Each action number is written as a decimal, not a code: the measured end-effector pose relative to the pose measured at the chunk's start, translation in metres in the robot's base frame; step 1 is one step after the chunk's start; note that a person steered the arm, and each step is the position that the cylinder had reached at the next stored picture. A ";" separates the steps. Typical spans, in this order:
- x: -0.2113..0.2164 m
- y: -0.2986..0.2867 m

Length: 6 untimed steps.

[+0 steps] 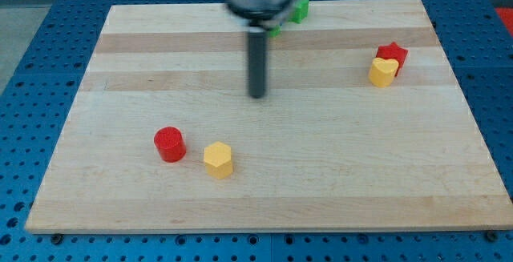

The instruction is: Move the red circle center of the board

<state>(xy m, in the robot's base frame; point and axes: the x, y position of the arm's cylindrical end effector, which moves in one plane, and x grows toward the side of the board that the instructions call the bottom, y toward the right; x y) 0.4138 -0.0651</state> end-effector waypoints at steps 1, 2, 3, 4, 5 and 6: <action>0.009 -0.115; 0.065 -0.216; 0.121 -0.221; 0.135 -0.151; 0.118 -0.064; 0.084 -0.012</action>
<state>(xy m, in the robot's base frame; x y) 0.4977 -0.0775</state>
